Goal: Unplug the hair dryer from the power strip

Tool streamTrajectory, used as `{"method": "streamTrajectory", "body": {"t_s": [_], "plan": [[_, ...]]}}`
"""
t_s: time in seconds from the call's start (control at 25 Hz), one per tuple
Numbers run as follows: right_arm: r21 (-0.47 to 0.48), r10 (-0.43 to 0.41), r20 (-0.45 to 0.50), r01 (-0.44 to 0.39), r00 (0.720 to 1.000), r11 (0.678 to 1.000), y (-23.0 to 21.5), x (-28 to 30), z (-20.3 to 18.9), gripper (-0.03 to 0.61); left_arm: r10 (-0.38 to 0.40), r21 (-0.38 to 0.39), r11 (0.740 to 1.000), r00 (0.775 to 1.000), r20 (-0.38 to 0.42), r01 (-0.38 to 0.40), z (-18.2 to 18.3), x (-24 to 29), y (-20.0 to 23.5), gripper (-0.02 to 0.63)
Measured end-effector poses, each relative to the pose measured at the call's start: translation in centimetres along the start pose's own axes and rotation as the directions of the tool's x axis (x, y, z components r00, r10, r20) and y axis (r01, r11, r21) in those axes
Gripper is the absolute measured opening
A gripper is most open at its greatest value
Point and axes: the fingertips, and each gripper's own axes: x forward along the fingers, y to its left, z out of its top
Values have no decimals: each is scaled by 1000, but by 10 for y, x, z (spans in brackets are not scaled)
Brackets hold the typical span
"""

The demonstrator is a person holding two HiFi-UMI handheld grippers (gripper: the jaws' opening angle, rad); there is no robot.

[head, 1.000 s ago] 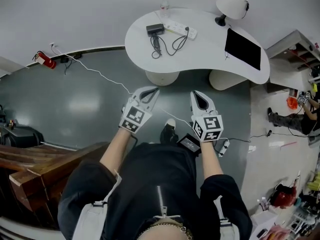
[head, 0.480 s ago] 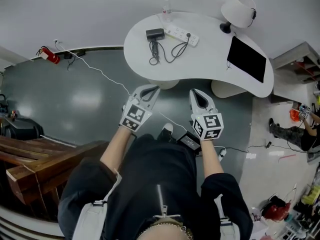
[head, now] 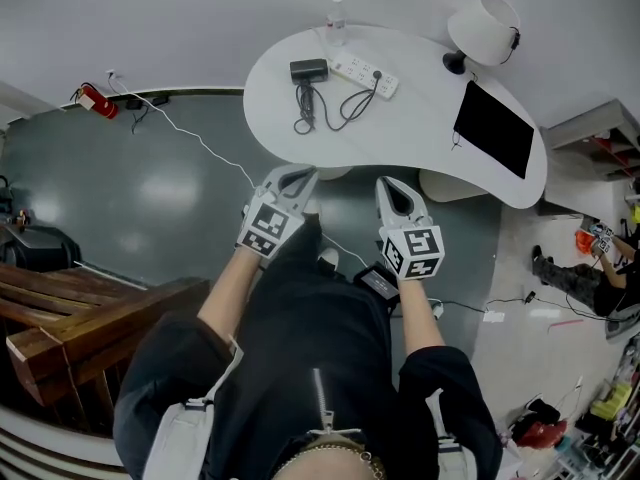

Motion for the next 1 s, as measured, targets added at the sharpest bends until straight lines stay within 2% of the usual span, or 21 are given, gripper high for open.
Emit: {"method": "streamTrajectory", "body": {"t_s": [0.36,1.0], "plan": [[18,-54,8,54,999,998,-50,35,17,5,-52,13,999,999,3,52,14,60,29,14],[40,-126,-21,127,992,991,-127,154,73,5,-154,13,988,988,12,154,49,175,130,14]]}}
